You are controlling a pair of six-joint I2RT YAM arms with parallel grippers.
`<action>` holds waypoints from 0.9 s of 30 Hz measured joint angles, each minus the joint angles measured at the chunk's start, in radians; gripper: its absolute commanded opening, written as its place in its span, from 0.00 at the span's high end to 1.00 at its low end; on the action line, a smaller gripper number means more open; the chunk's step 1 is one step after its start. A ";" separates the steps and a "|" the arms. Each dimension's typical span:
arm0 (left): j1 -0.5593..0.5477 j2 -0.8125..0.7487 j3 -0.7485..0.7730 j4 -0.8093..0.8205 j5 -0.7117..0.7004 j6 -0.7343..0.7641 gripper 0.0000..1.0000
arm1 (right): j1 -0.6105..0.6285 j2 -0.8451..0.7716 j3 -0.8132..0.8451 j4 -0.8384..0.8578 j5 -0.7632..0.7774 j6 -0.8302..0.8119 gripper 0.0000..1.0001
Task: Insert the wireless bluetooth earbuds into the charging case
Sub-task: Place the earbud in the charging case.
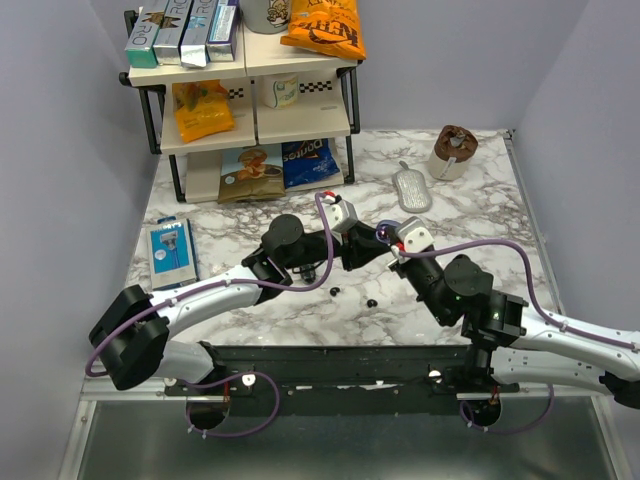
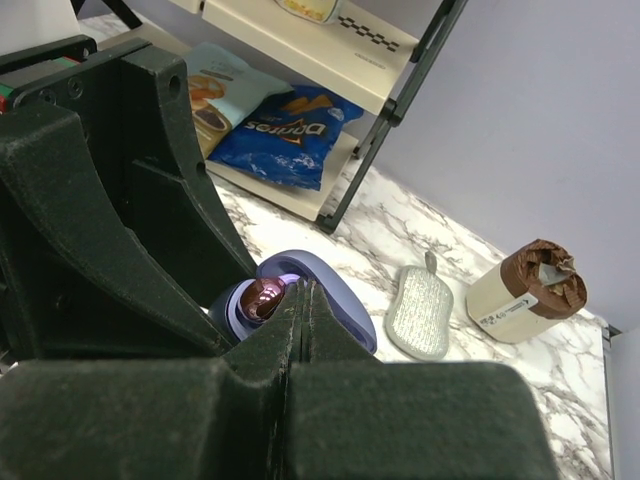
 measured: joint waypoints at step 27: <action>0.001 0.000 0.000 -0.014 -0.003 0.002 1.00 | -0.002 0.014 0.006 -0.008 0.012 0.000 0.57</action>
